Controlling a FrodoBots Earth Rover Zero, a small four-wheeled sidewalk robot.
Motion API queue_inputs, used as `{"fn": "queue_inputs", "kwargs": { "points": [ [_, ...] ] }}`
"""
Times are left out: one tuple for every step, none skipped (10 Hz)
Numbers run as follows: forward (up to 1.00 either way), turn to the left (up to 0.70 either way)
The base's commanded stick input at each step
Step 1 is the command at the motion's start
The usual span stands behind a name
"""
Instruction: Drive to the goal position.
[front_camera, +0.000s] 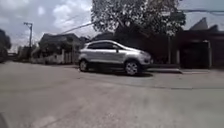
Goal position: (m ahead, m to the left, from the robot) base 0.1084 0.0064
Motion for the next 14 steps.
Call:
{"fn": "queue_inputs", "kwargs": {
  "points": [
    [0.00, -1.00],
    [0.00, -1.00],
    [0.00, -1.00],
    [0.00, -1.00],
    [0.00, -1.00],
    [0.00, -1.00],
    [0.00, -0.98],
    [0.00, -0.99],
    [0.00, -1.00],
    [0.00, -0.95],
    [0.00, -0.85],
    [0.00, -0.27],
    [0.00, -0.01],
    [0.00, 0.00]
  ]
}}
